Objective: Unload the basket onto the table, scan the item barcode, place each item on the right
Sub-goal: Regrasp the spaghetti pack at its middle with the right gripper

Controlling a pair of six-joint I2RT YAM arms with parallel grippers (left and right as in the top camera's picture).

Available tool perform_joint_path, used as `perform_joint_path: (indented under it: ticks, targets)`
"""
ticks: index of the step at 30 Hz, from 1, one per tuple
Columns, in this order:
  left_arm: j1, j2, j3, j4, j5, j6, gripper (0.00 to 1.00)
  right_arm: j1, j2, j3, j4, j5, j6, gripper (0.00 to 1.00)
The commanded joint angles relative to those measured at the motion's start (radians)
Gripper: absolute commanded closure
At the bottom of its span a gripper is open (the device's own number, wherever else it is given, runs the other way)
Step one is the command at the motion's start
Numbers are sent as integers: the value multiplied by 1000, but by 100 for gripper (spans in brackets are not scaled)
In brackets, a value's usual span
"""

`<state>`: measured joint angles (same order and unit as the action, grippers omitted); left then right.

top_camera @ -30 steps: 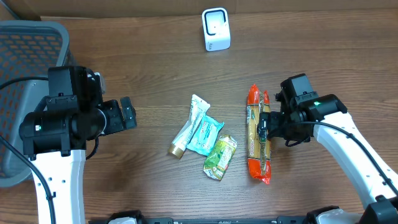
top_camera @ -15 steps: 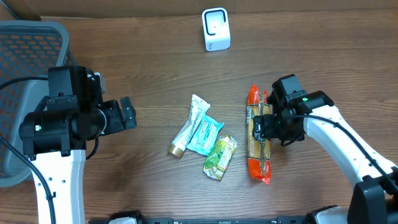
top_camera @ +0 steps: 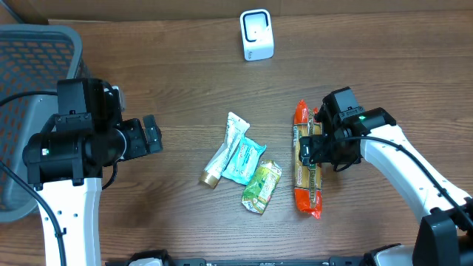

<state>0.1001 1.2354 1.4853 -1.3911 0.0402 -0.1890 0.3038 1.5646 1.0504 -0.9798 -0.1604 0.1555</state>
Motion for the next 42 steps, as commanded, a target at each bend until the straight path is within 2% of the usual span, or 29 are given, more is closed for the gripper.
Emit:
perform_joint_path:
  ticks: [1, 9, 18, 24, 31, 34, 38, 42]
  targets:
    - [3, 1, 10, 3, 4, -17, 0, 5, 3, -5, 3, -7, -16, 4]
    - [3, 1, 10, 3, 4, -17, 0, 6, 3, -64, 6, -19, 0, 5]
    - [4, 1, 10, 3, 4, -17, 1, 108, 3, -107, 83, 1, 1, 6]
    - [4, 1, 10, 3, 4, -17, 0, 158, 3, -112, 105, 203, 109, 6]
    - [4, 1, 10, 3, 4, -17, 0, 169, 3, -175, 164, 208, 111, 16]
    - [4, 1, 10, 3, 4, -17, 0, 192, 3, -181, 166, 208, 111, 17]
    - [4, 1, 10, 3, 4, -17, 1, 232, 3, -180, 167, 208, 111, 16]
    - [3, 1, 10, 3, 4, -17, 1, 269, 3, -180, 159, 206, 111, 9]
